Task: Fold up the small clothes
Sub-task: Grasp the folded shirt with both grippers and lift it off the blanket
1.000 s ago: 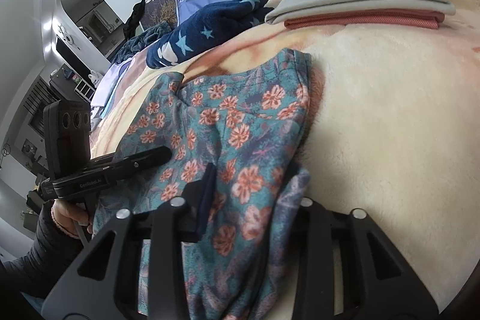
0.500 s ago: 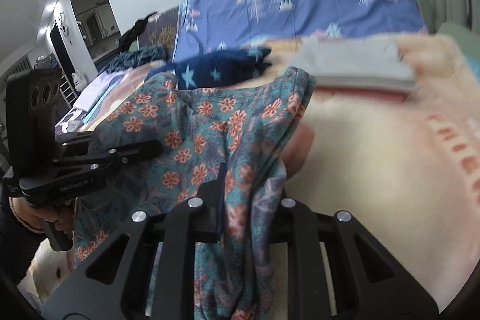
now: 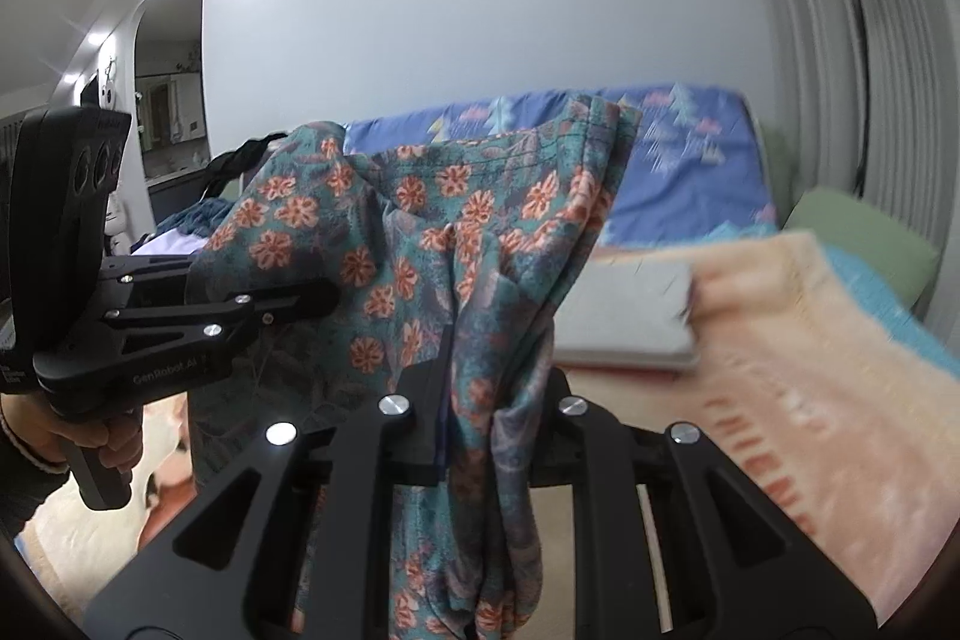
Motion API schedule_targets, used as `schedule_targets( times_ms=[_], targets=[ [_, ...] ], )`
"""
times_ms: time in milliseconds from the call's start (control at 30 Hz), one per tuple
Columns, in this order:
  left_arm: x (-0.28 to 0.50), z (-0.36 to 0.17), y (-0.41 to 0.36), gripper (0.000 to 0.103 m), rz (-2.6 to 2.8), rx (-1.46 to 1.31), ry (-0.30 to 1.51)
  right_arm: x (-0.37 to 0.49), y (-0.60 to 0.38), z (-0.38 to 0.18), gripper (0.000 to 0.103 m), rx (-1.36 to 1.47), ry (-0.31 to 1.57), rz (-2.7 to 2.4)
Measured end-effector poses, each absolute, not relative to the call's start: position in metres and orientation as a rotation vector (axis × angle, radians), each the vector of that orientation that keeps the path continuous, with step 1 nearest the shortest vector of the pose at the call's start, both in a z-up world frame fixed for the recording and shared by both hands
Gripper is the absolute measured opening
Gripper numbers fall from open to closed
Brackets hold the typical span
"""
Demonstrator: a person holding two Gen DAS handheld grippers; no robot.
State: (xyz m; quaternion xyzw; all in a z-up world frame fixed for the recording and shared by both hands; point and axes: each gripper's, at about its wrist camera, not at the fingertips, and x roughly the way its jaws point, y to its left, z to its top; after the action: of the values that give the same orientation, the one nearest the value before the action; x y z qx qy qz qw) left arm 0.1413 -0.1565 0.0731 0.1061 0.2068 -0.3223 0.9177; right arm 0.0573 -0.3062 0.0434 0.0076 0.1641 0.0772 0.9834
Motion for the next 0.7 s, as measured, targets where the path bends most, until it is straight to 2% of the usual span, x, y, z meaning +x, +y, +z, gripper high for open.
schedule_targets(
  times_ms=[267, 700],
  targets=[
    [0.16, 0.114, -0.193, 0.014, -0.658, 0.294, 0.327, 0.071, -0.332, 0.078, 0.016, 0.002, 0.247, 0.104],
    [0.2, 0.136, -0.241, 0.014, -0.621, 0.387, 0.286, 0.117, -0.366, 0.105, 0.016, -0.026, 0.204, 0.04]
  ],
)
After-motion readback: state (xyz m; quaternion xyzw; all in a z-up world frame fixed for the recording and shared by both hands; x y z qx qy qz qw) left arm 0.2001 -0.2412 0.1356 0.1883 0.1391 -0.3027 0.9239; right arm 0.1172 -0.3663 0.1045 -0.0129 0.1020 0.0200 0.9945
